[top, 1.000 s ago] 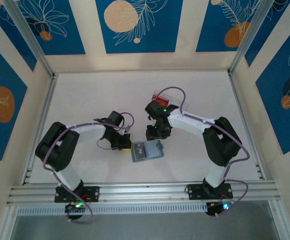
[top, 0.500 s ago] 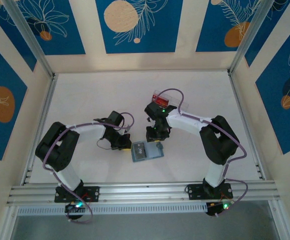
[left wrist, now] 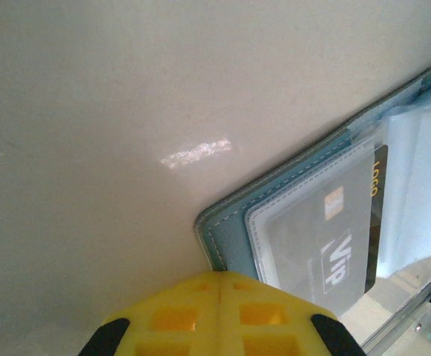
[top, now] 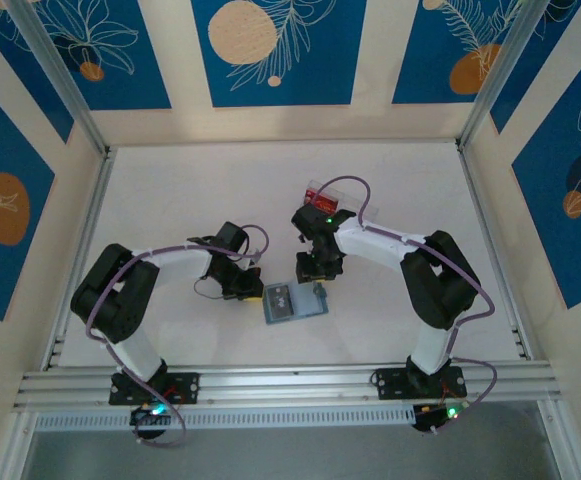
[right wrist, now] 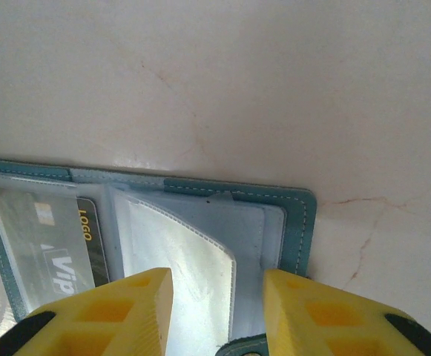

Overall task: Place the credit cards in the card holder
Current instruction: Flip over the card slot in the card holder.

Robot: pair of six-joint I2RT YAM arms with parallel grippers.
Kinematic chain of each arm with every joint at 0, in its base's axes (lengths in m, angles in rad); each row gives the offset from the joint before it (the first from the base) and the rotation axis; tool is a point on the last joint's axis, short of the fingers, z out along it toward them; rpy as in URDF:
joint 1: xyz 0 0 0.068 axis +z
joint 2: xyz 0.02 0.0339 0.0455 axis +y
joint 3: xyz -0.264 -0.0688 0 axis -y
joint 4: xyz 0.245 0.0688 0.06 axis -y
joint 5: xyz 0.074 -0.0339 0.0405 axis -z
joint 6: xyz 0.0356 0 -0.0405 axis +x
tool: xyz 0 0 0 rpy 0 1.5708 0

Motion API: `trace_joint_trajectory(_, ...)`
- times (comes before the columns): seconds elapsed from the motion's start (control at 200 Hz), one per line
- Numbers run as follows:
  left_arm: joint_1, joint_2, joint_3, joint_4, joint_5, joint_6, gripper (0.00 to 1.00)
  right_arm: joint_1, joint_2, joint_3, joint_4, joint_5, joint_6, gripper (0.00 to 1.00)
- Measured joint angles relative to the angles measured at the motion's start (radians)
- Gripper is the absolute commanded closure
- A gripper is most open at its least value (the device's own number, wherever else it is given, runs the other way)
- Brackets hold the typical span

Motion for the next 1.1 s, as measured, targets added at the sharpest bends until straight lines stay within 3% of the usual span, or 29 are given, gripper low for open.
trace_joint_trajectory(0.12, 0.000, 0.000, 0.000, 0.000, 0.000, 0.000, 0.95, 0.000, 0.000, 0.000, 0.002, -0.009, 0.000, 0.63)
trace_joint_trajectory(0.47, 0.000, 0.000, 0.000, 0.000, 0.002, 0.000, 0.95, 0.002, 0.000, -0.011, 0.057, -0.119, -0.008, 0.89)
trace_joint_trajectory(0.625, 0.000, 0.000, 0.000, 0.000, 0.002, 0.000, 0.95, 0.013, 0.000, -0.010, 0.061, -0.134, -0.010, 0.93)
trace_joint_trajectory(0.96, 0.000, 0.000, 0.000, 0.001, 0.003, 0.000, 0.95, 0.076, 0.047, 0.052, 0.068, -0.166, -0.002, 0.83)
trace_joint_trajectory(1.1, 0.000, 0.000, 0.000, 0.001, 0.003, 0.000, 0.95, 0.081, 0.058, 0.052, 0.069, -0.179, 0.005, 0.69)
